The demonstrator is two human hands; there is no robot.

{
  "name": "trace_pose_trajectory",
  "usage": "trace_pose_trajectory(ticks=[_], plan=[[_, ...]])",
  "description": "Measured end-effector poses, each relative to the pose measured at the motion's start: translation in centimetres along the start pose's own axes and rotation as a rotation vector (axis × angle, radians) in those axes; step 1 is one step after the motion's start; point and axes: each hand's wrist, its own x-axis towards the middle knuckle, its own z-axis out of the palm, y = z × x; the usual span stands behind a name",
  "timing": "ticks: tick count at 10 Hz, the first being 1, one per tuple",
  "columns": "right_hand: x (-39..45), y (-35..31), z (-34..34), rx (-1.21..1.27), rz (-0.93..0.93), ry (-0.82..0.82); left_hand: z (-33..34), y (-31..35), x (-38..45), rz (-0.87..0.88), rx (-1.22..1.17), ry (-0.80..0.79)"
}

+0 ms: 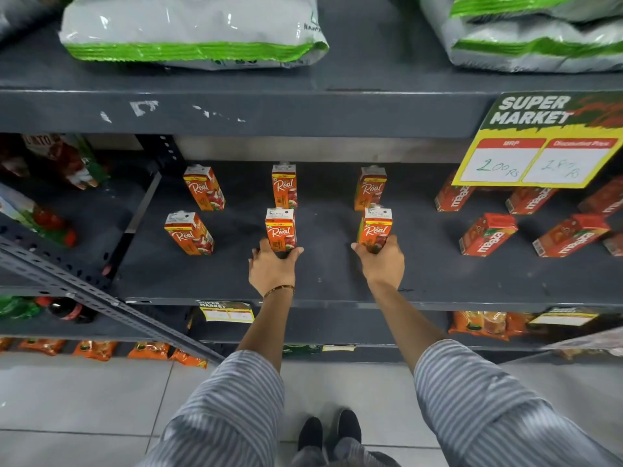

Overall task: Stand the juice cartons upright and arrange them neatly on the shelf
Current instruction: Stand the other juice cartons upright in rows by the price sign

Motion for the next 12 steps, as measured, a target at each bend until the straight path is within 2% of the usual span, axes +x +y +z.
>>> trace_pose_trajectory(ticks=[3, 12], plan=[[0.05, -0.29, 0.02, -0.038, 0.013, -0.009, -0.28, 0.52, 0.24, -0.011, 0.065, -0.017], [0.21, -0.23, -0.21, -0.048, 0.035, -0.066, -0.20, 0.33, 0.28, 0.007, 0.061, 0.008]])
